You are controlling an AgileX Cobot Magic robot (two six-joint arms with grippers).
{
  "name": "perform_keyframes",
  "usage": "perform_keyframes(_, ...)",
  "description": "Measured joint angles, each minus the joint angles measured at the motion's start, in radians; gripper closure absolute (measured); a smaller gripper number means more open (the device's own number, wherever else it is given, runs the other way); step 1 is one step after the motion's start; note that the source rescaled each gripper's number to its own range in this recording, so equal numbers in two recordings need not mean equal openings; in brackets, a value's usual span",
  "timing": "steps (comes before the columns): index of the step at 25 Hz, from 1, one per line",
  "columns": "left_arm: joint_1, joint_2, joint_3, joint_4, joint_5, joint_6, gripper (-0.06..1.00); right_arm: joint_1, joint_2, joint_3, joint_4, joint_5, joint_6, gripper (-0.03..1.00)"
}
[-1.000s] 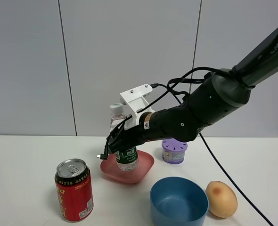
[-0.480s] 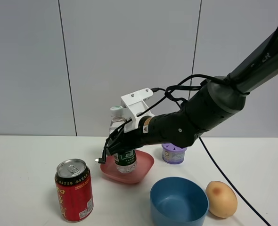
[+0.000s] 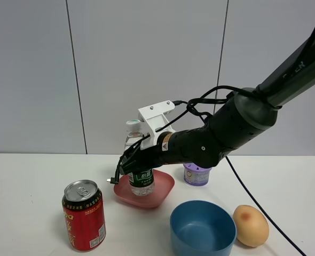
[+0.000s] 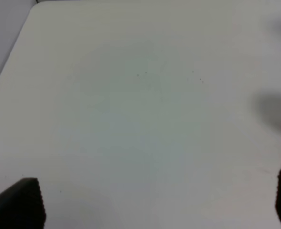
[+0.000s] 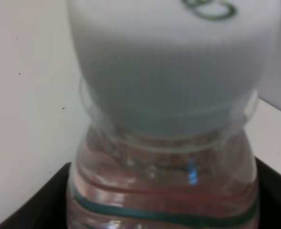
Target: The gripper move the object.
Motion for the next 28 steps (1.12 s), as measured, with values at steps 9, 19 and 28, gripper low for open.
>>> perform_keyframes(9,0.0,0.0,0.0,0.0,0.0,0.0,-0.06,0.0,-0.017,-0.004,0.001,0.03,0.0,0.5)
perform_keyframes(19,0.0,0.0,0.0,0.0,0.0,0.0,-0.06,0.018,-0.086,-0.004,0.023,0.154,0.0,0.27)
perform_keyframes(28,0.0,0.0,0.0,0.0,0.0,0.0,-0.06,0.029,-0.261,-0.005,0.026,0.485,0.001,0.26)
